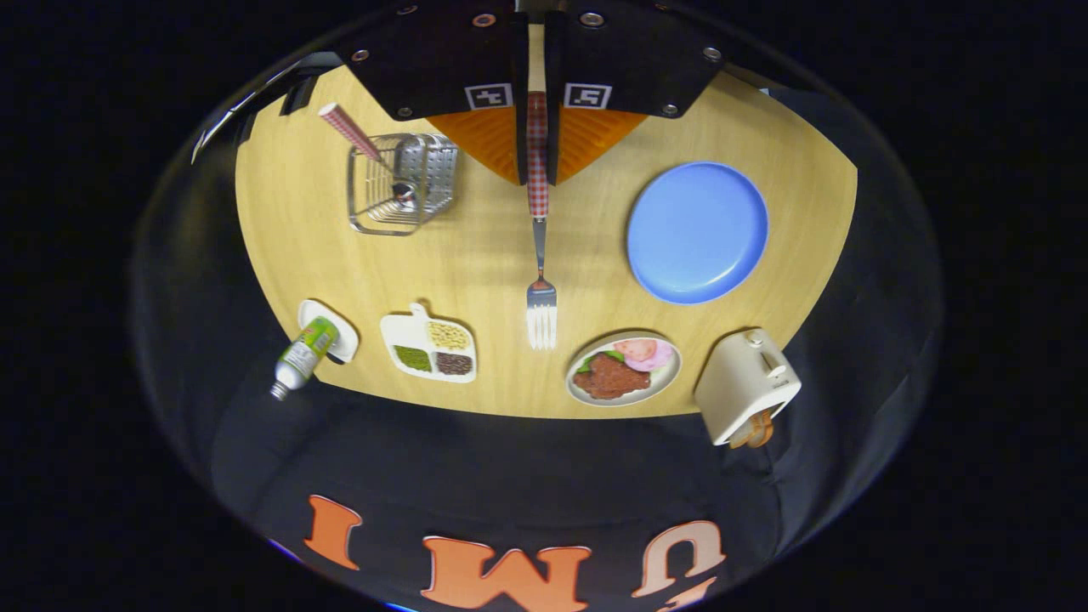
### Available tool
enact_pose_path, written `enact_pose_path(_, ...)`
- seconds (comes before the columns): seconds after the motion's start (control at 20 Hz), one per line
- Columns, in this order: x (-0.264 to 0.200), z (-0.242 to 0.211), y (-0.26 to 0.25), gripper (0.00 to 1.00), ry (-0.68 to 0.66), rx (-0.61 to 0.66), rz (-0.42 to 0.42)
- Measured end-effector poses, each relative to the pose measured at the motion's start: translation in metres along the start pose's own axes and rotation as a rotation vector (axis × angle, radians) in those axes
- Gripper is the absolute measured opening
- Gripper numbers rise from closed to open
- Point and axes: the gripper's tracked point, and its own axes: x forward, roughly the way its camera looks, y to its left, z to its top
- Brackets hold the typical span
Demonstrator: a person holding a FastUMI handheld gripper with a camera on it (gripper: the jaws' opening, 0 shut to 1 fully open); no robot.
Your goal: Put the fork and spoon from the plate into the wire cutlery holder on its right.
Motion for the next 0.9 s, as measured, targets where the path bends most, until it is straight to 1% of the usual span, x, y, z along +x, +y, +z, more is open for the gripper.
enact_pose_path(0.15, -0.012, -0.016, -0.039, 0.08, 0.068, 0.026, -0.038)
enact_pose_path(0.35, -0.016, -0.036, -0.068, 0.08, 0.152, 0.048, -0.032)
enact_pose_path(0.6, -0.025, -0.059, -0.074, 0.08, 0.289, 0.073, 0.029)
enact_pose_path(0.65, -0.028, -0.064, -0.076, 0.08, 0.313, 0.066, 0.048)
enact_pose_path(0.75, -0.032, -0.074, -0.089, 0.08, 0.364, 0.052, 0.050)
enact_pose_path(0.9, -0.034, -0.075, -0.088, 0.08, 0.444, 0.035, 0.078)
